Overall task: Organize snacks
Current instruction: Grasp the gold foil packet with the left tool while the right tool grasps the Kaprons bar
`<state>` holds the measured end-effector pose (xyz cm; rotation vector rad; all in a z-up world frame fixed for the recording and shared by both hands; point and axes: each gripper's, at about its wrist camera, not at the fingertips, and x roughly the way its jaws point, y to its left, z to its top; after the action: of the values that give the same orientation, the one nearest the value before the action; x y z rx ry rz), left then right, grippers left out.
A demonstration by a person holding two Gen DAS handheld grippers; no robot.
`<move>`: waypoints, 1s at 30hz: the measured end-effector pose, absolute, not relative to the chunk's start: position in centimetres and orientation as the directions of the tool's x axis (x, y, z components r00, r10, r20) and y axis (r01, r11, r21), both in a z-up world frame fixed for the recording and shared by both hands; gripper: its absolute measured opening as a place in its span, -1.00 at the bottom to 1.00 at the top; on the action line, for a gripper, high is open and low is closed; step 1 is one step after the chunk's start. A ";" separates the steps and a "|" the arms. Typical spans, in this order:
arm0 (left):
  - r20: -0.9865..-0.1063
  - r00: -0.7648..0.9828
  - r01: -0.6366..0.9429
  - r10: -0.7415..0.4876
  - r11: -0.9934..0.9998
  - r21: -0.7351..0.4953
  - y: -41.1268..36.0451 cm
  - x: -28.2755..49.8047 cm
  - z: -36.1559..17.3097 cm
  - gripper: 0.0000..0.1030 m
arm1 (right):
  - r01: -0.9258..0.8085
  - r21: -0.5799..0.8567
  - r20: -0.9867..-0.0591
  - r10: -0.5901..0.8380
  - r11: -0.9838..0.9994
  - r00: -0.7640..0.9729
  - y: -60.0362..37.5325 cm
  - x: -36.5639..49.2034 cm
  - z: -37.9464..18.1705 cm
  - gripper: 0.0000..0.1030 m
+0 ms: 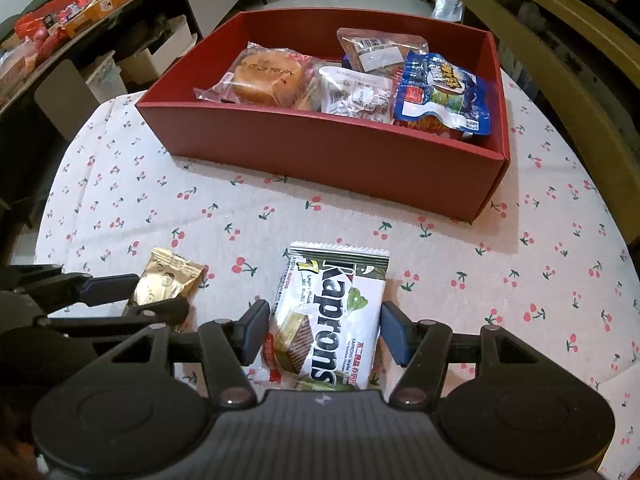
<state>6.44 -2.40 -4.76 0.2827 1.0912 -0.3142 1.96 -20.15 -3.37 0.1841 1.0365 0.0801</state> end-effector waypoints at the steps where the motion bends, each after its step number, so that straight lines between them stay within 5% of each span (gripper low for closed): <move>1: -0.898 0.425 0.390 -0.116 0.918 0.066 -2.4 6.3 -4.7 -0.04 | 0.020 0.188 -0.847 0.152 0.982 0.509 -20.1 1.9 -3.3 0.42; 30: -0.836 0.530 0.409 -0.140 0.906 0.107 -2.5 5.2 -1.6 -0.05 | 0.036 0.145 -0.806 0.097 0.989 0.584 -19.3 -0.7 -1.5 0.42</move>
<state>5.20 -2.45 -1.61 0.3077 0.9601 -0.3336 -0.74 -19.26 -1.47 0.1520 0.9471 0.0358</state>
